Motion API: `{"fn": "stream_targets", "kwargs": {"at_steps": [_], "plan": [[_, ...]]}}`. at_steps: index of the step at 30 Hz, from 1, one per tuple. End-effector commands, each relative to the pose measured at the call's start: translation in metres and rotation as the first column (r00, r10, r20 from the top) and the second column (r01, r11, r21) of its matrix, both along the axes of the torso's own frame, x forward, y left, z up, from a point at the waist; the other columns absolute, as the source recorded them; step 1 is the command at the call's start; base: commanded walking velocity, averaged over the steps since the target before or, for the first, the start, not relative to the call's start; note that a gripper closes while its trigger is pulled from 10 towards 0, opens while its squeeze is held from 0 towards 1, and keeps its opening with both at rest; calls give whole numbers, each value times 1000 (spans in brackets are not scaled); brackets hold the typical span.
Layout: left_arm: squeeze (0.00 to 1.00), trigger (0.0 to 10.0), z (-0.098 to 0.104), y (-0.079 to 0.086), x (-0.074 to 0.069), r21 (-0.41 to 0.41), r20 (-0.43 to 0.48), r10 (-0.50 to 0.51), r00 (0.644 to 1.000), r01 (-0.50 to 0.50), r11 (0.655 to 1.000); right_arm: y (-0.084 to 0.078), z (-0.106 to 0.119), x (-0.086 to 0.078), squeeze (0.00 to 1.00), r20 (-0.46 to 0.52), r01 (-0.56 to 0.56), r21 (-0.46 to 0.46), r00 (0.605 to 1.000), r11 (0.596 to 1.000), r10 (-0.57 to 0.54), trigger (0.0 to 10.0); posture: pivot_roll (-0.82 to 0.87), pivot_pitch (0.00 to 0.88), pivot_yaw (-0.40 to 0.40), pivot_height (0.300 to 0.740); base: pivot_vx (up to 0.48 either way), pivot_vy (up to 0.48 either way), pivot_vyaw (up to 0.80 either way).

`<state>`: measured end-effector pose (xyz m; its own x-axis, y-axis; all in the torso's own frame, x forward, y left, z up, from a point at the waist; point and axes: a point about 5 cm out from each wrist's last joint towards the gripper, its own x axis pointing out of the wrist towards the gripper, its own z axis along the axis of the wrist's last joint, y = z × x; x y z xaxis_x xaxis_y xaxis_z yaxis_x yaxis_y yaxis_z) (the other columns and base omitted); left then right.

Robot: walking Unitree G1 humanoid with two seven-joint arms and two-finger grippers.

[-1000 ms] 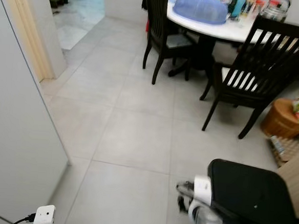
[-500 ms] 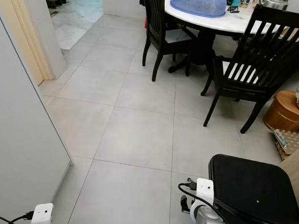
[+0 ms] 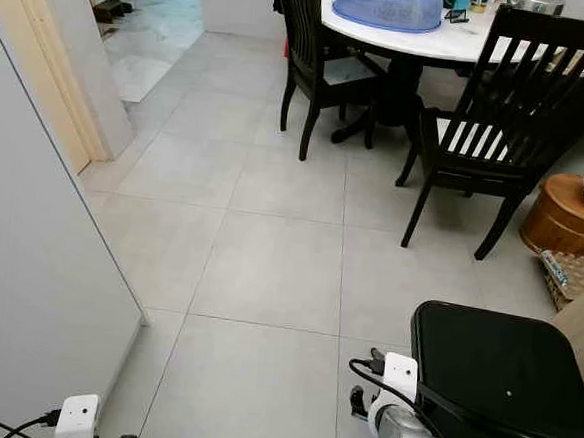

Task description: Restocking fridge

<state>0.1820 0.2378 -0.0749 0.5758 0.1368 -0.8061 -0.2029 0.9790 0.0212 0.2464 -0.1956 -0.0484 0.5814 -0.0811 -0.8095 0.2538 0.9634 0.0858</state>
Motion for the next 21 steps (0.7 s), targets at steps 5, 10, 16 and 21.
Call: {"fn": "stream_targets", "kwargs": {"at_steps": [5, 10, 16, 21], "plan": [[0, 10000, -2, -1, -3, 5, -14, -18, 1000, 18, 1000, -1, 1, 1, 0, 35, 24, -6, 999, 1000, -24, 10000, 16, 0, -8, 740, 0, 0, 0], [0, 10000, -2, 1, -6, 21, 2, -31, 1000, 31, 999, -1, 1, 0, 0, 92, 74, -26, 993, 997, -71, 10000, -3, 0, 12, 740, 0, 0, 0], [0, 10000, -1, 6, -11, 18, 73, 10, 997, -12, 1000, 1, 1, -3, 0, 174, 89, -41, 981, 995, -81, 10000, -31, 0, 37, 740, 0, 0, 0], [0, 10000, 10, 10, 3, 52, 185, 23, 982, -33, 998, -2, -4, -15, 0, 237, 123, -82, 966, 989, -100, 10000, -75, 0, 59, 740, 0, 0, 0]]}}
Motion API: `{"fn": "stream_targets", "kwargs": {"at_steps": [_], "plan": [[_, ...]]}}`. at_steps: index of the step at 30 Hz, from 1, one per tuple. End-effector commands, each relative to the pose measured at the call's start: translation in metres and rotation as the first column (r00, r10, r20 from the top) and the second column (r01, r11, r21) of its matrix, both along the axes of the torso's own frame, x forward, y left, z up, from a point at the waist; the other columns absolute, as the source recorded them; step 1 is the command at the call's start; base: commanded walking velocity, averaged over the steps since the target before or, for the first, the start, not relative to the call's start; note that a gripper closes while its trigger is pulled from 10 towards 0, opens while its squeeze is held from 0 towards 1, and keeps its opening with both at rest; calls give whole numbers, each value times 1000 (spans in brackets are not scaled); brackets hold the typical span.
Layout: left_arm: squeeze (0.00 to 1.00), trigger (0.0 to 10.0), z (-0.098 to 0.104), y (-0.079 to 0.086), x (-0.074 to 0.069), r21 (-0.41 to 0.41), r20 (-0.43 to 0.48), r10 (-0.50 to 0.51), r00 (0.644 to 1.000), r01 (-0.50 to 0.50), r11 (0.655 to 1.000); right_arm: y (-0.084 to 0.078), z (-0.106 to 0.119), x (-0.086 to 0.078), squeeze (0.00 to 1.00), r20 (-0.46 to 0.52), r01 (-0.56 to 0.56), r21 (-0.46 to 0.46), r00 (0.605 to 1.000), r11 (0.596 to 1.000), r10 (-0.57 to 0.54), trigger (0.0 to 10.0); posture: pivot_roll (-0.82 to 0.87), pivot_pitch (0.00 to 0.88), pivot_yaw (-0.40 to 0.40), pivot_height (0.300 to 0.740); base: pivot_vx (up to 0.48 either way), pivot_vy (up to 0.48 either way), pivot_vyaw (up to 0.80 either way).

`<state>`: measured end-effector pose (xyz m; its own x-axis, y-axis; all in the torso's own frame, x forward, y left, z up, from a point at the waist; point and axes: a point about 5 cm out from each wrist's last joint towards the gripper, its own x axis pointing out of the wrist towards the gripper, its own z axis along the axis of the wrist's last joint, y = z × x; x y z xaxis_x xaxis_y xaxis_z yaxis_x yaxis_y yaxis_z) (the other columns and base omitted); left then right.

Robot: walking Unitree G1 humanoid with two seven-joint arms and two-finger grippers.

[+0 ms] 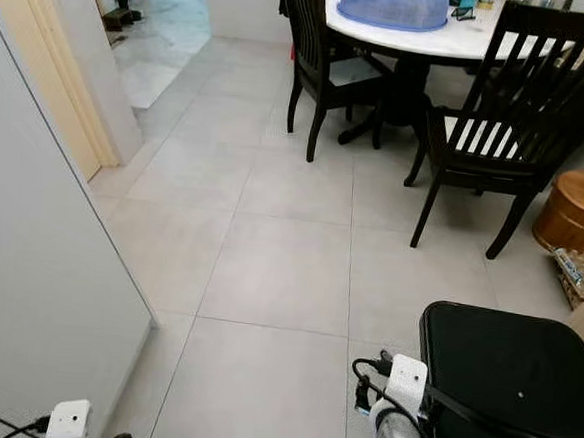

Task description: Restocking fridge

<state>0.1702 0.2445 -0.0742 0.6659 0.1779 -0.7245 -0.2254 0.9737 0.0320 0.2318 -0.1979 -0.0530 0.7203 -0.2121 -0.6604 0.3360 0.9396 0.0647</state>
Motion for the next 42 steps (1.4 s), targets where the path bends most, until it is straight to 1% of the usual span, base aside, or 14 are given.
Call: {"fn": "stream_targets", "kwargs": {"at_steps": [1, 3, 4, 5, 10, 15, 19, 24, 29, 34, 36, 37, 39, 42], "plan": [[0, 10000, 30, 8, 48, 64, 163, -10, 987, 0, 998, -1, 0, -4, 0, 45, 8, -31, 999, 999, -7, 10000, -90, 0, 59, 740, 0, 0, 0], [0, 10000, 44, 12, 65, 94, 232, -21, 972, -1, 996, -11, 3, -6, 0, 86, -14, -66, 996, 998, 20, 10000, -100, 0, 49, 740, 0, 0, 0], [0, 10000, 54, 9, 75, 108, 302, -44, 952, 12, 994, -33, 14, -5, 0, 186, -24, -109, 981, 994, 45, 10000, -105, 0, 32, 740, 0, 0, 0], [0, 10000, 59, 5, 81, 114, 335, -62, 940, 25, 993, -39, 20, -2, 0, 230, -39, -128, 971, 991, 68, 10000, -105, 0, 32, 740, 0, 0, 0], [0, 10000, 72, -17, 89, 82, 496, -103, 862, 72, 994, -52, 42, 3, 0, 380, -55, -195, 916, 979, 127, 10000, -101, 0, -27, 740, 0, 0, 0], [0, 10000, 75, -25, 77, 67, 573, -96, 814, 70, 995, -56, 53, -7, 0, 472, -50, -275, 863, 960, 180, 10000, -94, 0, -54, 740, 0, 0, 0], [0, 10000, 81, -23, 55, 110, 622, -108, 776, 50, 993, -51, 66, -21, 0, 518, -99, -371, 803, 923, 294, 10000, -101, 0, -50, 740, 0, 0, 0], [0, 10000, 96, -13, 39, 181, 653, -163, 740, 57, 982, -51, 79, -36, 0, 586, 3, -357, 779, 934, 222, 10000, -110, 0, -30, 740, 0, 0, 0], [0, 10000, 106, -10, 32, 210, 654, -202, 729, 82, 974, -48, 83, -51, 0, 582, 38, -378, 786, 925, 206, 10000, -129, 0, -15, 740, 0, 0, 0], [0, 10000, 96, -16, 24, 181, 596, -217, 773, 133, 974, -54, 50, -77, 0, 467, 116, -266, 884, 957, 23, 10000, -131, 0, -4, 740, 0, 0, 0], [0, 10000, 76, -9, 26, 144, 533, -178, 827, 119, 982, -58, 14, -86, 0, 320, 213, -95, 931, 973, -172, 10000, -137, 0, -1, 740, 0, 0, 0], [0, 10000, 73, -8, 27, 134, 523, -167, 836, 113, 984, -57, 9, -87, 0, 294, 224, -76, 936, 972, -193, 10000, -136, 0, -1, 740, 0, 0, 0], [0, 10000, 55, 1, 26, 113, 421, -132, 898, 92, 989, -48, -13, -96, 0, 126, 150, -49, 982, 988, -142, 10000, -130, 0, 3, 740, 0, 0, 0], [0, 10000, 40, 6, 22, 61, 323, -80, 943, 63, 996, -41, -28, -110, 0, -7, 120, -12, 993, 993, -120, 10000, -112, 0, 4, 740, 0, 0, 0]]}}
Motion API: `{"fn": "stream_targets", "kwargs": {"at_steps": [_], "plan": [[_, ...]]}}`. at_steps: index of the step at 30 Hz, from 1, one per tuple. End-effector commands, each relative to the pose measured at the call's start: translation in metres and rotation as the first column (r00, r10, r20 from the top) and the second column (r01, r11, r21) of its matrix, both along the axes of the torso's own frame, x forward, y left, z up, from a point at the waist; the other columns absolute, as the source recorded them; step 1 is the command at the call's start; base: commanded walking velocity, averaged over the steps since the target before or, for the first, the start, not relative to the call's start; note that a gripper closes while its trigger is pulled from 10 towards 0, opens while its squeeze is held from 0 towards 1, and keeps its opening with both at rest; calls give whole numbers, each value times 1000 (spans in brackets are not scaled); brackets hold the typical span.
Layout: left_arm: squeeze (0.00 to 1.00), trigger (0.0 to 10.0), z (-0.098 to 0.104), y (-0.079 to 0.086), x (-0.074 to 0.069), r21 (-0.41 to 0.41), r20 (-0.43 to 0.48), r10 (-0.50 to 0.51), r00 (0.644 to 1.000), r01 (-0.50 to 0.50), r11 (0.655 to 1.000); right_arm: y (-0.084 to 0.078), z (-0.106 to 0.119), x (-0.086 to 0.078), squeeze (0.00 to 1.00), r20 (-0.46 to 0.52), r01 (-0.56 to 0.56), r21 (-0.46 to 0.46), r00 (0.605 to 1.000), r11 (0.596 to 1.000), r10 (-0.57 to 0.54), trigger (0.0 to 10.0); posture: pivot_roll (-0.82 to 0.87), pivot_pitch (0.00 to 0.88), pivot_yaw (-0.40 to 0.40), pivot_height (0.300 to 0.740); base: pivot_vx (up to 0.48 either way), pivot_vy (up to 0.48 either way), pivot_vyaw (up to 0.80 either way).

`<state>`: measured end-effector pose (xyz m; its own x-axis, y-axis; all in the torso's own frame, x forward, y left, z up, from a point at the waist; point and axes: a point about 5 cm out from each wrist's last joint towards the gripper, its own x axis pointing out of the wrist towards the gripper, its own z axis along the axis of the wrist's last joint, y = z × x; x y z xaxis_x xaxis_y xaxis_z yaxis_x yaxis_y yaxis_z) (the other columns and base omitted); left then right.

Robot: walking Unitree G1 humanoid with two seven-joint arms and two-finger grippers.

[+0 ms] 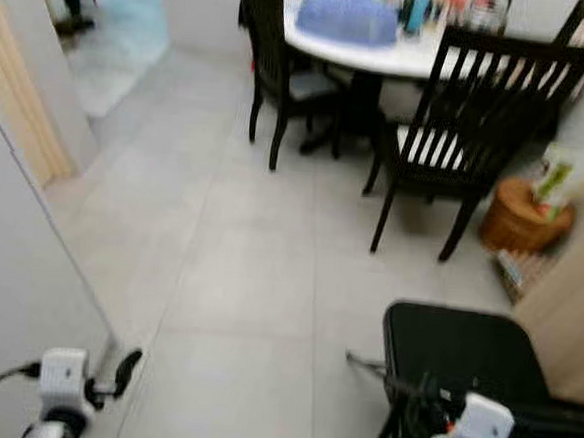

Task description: Restocking fridge

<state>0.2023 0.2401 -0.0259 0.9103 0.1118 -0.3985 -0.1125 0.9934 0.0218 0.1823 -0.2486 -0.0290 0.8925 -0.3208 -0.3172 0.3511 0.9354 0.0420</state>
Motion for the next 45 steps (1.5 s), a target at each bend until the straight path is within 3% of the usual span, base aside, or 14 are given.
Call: {"fn": "stream_targets", "kwargs": {"at_steps": [1, 4, 6, 12, 16, 20, 27, 31, 37, 45], "plan": [[0, 10000, -15, 11, -13, -11, -120, 50, 991, -52, 999, 14, -56, -66, 0, -399, 107, 165, 916, 980, -32, 10000, -101, 0, 7, 740, 0, 0, 0], [0, 10000, -28, 13, -25, -7, -223, 78, 972, -81, 997, 25, -66, -78, 0, -465, 61, 190, 884, 980, 35, 10000, -114, 0, 24, 740, 0, 0, 0], [0, 10000, -34, 10, -32, -12, -249, 77, 965, -83, 997, 28, -67, -80, 0, -464, 29, 197, 883, 980, 67, 10000, -119, 0, 27, 740, 0, 0, 0], [0, 10000, -43, 6, -42, -32, -298, 71, 952, -84, 996, 20, -59, -61, 0, -379, 27, 219, 924, 975, 60, 10000, -138, 0, 45, 740, 0, 0, 0], [0, 10000, -49, 4, -48, -29, -341, 52, 939, -65, 997, 22, -63, -61, 0, -434, 0, 236, 895, 972, 105, 10000, -138, 0, 44, 740, 0, 0, 0], [0, 10000, -52, 8, -53, -25, -382, 72, 921, -89, 996, 29, -70, -71, 0, -495, 5, 245, 860, 969, 121, 10000, -119, 0, 40, 740, 0, 0, 0], [0, 10000, -56, 8, -55, -31, -443, 51, 895, -72, 997, 34, -72, -70, 0, -530, -75, 243, 825, 967, 197, 10000, -108, 0, 25, 740, 0, 0, 0], [0, 10000, -58, 17, -64, -26, -489, 47, 871, -68, 997, 35, -70, -61, 0, -535, -116, 245, 812, 963, 234, 10000, -106, 0, 28, 740, 0, 0, 0], [0, 10000, -57, 24, -65, -28, -521, 59, 852, -86, 996, 31, -73, -68, 0, -580, -143, 236, 773, 961, 257, 10000, -96, 0, 31, 740, 0, 0, 0], [0, 10000, -53, 33, -63, -8, -533, 39, 845, -52, 999, 28, -71, -62, 0, -578, -85, 246, 787, 966, 217, 10000, -89, 0, 51, 740, 0, 0, 0]]}}
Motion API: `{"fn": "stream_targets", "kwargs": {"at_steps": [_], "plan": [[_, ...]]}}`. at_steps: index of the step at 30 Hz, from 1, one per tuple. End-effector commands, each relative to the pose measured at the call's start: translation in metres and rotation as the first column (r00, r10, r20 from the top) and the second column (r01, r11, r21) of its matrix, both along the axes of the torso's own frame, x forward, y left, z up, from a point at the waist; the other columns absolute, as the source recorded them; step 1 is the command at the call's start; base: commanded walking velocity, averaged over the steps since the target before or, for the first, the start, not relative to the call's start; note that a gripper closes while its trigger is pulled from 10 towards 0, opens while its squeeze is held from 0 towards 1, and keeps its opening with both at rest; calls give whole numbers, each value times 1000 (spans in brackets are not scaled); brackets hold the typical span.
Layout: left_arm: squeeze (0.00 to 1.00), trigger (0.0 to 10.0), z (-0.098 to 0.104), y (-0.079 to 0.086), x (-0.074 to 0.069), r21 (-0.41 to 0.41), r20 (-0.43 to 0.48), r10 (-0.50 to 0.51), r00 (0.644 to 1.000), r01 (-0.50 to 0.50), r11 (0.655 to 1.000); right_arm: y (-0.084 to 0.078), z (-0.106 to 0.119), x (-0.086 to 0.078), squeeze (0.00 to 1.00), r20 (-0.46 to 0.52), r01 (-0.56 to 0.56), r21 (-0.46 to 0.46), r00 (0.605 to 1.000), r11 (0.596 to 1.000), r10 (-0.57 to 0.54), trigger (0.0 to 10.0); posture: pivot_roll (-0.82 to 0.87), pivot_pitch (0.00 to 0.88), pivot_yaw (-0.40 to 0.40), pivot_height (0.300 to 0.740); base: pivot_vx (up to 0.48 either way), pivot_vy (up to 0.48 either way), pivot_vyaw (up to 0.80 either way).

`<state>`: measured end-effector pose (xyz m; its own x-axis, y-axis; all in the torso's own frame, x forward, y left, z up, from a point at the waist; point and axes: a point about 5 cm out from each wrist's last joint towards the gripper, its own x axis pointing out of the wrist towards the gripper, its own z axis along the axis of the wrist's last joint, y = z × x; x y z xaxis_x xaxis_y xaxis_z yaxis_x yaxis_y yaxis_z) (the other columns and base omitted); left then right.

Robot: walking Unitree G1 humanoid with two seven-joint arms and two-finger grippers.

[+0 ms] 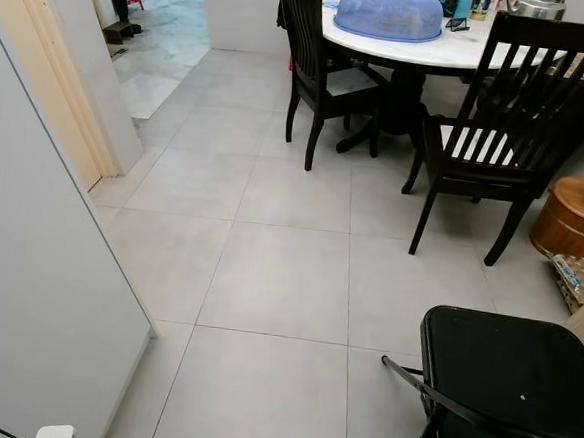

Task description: Restocking fridge

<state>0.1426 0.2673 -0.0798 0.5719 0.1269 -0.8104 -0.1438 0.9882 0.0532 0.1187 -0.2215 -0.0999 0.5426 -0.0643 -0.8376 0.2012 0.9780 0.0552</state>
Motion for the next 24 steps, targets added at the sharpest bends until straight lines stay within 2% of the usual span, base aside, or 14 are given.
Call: {"fn": "stream_targets", "kwargs": {"at_steps": [1, 3, 13, 18, 24], "plan": [[0, 10000, 1, 7, -2, 15, -26, -7, 1000, 8, 1000, 0, 0, 3, 0, -2, 24, 6, 1000, 1000, -24, 10000, -90, 0, 56, 740, 0, 0, 0], [0, 10000, 8, -7, 27, 7, 24, -34, 999, 34, 999, 3, 0, 6, 0, -4, 14, 6, 1000, 1000, -14, 10000, -91, 0, 57, 740, 0, 0, 0], [0, 10000, 15, -13, 50, -3, 42, 3, 999, -2, 1000, 2, 1, 8, 0, -26, -29, -3, 999, 1000, 29, 10000, -67, 0, 13, 740, 0, 0, 0], [0, 10000, 15, -22, 56, -10, 22, 15, 1000, -15, 1000, 0, 8, 30, 0, 8, -37, -12, 999, 999, 37, 10000, -54, 0, -9, 740, 0, 0, 0], [0, 10000, 15, -33, 63, -22, -9, 23, 1000, -24, 999, -2, 11, 37, 0, 15, -35, -18, 999, 999, 35, 10000, -16, 0, -60, 740, 0, 0, 0]]}}
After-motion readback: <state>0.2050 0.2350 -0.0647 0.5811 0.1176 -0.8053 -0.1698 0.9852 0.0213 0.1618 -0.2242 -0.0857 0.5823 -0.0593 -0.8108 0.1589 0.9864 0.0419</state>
